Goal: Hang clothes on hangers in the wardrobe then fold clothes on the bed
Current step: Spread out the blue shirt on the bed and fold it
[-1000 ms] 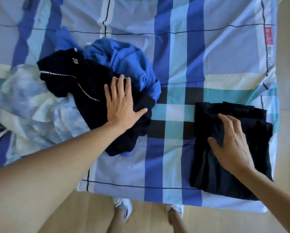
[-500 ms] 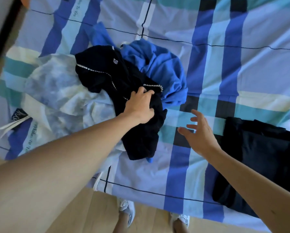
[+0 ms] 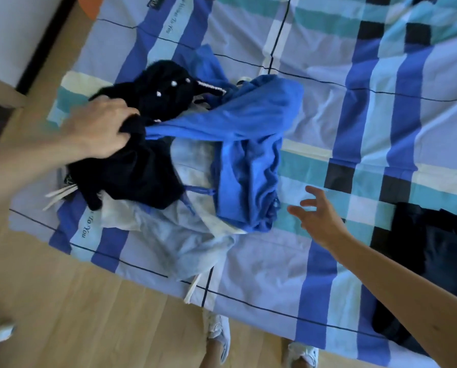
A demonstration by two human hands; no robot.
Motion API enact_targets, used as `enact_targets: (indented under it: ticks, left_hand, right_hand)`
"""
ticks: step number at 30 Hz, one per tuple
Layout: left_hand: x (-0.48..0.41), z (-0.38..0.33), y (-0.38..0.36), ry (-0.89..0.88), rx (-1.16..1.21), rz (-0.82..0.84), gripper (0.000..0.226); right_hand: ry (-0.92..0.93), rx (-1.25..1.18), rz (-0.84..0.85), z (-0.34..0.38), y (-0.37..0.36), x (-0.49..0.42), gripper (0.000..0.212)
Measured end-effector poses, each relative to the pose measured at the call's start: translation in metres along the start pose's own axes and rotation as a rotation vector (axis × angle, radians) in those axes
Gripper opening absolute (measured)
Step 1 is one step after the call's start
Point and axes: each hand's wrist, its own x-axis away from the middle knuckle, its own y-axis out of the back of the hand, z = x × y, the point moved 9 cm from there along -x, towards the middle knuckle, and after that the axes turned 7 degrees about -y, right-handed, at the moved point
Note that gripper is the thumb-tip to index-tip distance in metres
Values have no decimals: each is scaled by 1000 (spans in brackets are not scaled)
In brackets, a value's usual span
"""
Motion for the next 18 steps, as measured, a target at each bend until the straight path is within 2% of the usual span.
enact_targets:
  ticks: [2,5,7,9,12,13,14,15,16,18]
  left_hand:
    - [13,34,-6,43,5,30,46]
    - [30,29,-43,-49,85,160,57]
    - [37,13,-66,-75,124,237,61]
    - [41,2,-88,-23,139,360,68]
    - [46,-8,-99,51,155,474,79]
    - [48,-10,-98,78,137,504,81]
    - [52,-12,-94,105,89,531,83]
    - [54,-13,-88,126,13,540,83]
    - [56,-16,-76,146,-64,505,82]
    - [55,-36,-43,118,-129,270,79]
  right_hand:
    - [0,40,22,7,-19,2,67]
    - [43,114,9,24,-44,6,71]
    - [74,174,-73,39,-49,8,78]
    - [62,150,-155,54,-46,7,90]
    - [-31,115,-215,58,-39,-11,107]
    - [-80,91,-200,55,-38,-18,103]
    - [-121,71,-158,51,-40,-24,88]
    - [-150,65,-111,48,-43,-27,64]
    - [-146,67,-73,48,-46,-27,39]
    - [-107,58,-31,58,-48,-14,4]
